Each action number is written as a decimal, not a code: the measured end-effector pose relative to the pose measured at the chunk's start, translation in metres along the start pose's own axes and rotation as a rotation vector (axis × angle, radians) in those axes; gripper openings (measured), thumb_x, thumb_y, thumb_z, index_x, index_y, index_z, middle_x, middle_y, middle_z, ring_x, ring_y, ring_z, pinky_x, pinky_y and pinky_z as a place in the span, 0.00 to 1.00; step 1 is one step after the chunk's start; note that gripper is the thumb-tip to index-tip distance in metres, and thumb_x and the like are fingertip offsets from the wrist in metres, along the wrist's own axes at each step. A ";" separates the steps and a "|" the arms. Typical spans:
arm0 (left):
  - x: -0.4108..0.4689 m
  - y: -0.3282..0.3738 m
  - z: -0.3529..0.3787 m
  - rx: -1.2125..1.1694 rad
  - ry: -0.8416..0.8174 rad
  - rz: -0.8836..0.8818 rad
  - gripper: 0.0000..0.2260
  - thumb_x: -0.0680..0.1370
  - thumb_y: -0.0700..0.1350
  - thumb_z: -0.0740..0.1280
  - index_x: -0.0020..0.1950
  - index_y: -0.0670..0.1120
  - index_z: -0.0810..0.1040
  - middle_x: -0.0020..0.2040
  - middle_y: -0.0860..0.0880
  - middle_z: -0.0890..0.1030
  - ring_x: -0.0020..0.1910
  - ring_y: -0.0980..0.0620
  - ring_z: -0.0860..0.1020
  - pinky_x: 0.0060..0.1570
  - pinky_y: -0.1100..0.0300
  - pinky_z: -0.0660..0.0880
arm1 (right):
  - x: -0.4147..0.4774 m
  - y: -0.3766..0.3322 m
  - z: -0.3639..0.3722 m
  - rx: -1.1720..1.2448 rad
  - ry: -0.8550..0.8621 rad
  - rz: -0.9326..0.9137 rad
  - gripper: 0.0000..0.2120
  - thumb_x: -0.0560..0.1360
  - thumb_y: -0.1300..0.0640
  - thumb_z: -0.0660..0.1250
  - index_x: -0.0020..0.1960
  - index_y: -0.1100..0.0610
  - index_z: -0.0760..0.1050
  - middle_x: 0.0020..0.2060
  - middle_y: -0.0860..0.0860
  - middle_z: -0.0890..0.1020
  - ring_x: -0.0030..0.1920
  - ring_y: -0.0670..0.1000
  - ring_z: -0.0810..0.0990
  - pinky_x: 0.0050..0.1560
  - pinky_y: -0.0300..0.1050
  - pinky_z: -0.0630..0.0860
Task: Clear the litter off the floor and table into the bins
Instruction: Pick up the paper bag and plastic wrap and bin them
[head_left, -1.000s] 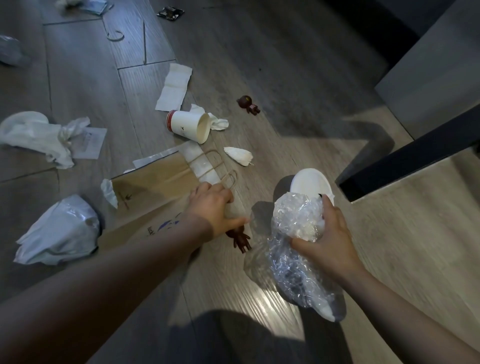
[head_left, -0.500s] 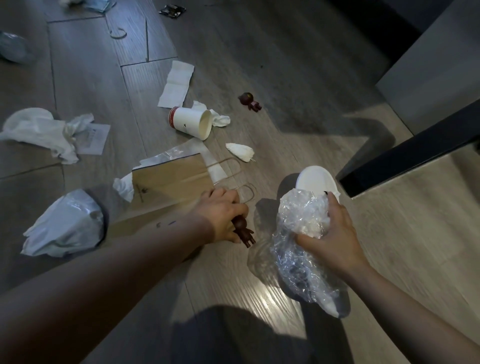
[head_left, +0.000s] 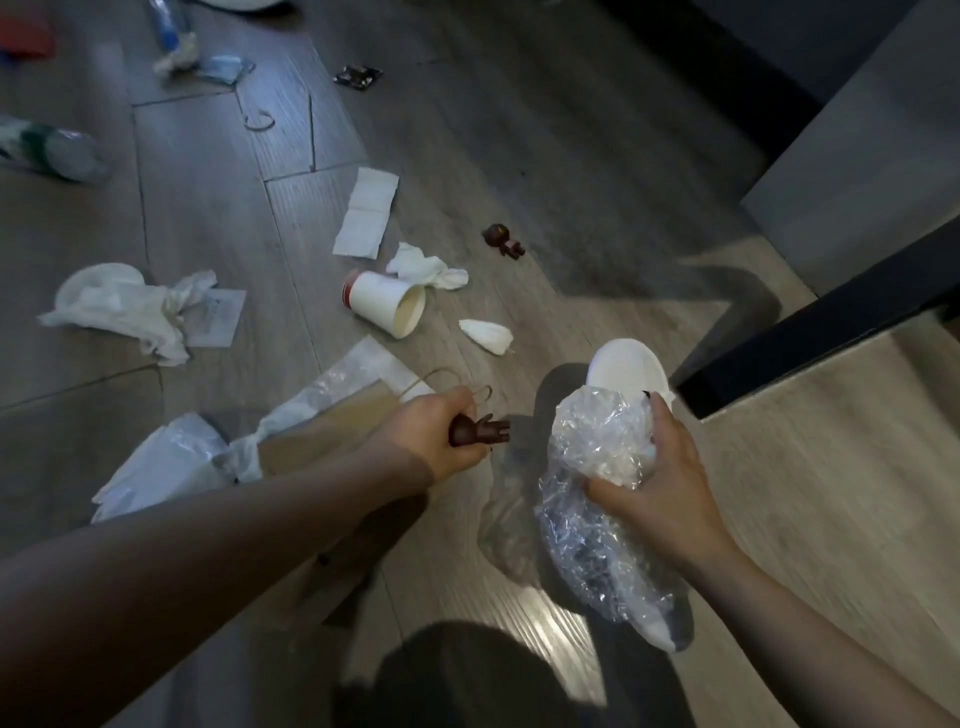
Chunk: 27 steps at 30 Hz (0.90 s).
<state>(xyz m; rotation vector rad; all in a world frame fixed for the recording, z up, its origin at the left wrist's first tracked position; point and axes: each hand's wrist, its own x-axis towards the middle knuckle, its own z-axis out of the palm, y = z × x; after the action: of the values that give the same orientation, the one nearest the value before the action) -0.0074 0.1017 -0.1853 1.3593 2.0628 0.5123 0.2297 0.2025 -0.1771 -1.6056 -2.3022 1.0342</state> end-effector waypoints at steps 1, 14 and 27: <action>-0.001 0.005 -0.012 -0.011 0.012 0.023 0.10 0.72 0.53 0.71 0.44 0.54 0.71 0.39 0.54 0.76 0.38 0.58 0.75 0.34 0.65 0.69 | 0.001 -0.006 -0.001 0.015 0.018 -0.006 0.56 0.59 0.38 0.74 0.76 0.40 0.43 0.74 0.46 0.57 0.71 0.55 0.62 0.66 0.57 0.66; 0.016 -0.022 -0.073 -0.409 0.179 -0.143 0.10 0.69 0.59 0.70 0.42 0.55 0.76 0.38 0.54 0.78 0.36 0.59 0.77 0.34 0.64 0.76 | 0.060 -0.046 0.023 0.187 -0.061 0.041 0.55 0.56 0.43 0.77 0.74 0.34 0.48 0.70 0.42 0.60 0.65 0.51 0.67 0.60 0.52 0.70; -0.091 0.092 -0.179 -0.469 0.394 -0.449 0.12 0.70 0.52 0.72 0.37 0.47 0.73 0.32 0.49 0.76 0.32 0.53 0.74 0.34 0.56 0.71 | -0.028 -0.197 -0.093 0.189 -0.151 0.209 0.53 0.54 0.44 0.72 0.75 0.37 0.51 0.71 0.41 0.62 0.71 0.50 0.64 0.68 0.56 0.67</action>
<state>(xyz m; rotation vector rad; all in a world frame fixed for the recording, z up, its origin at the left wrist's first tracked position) -0.0388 0.0566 0.0292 0.5298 2.2645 1.0393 0.1349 0.1831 0.0198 -1.7730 -2.0806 1.4195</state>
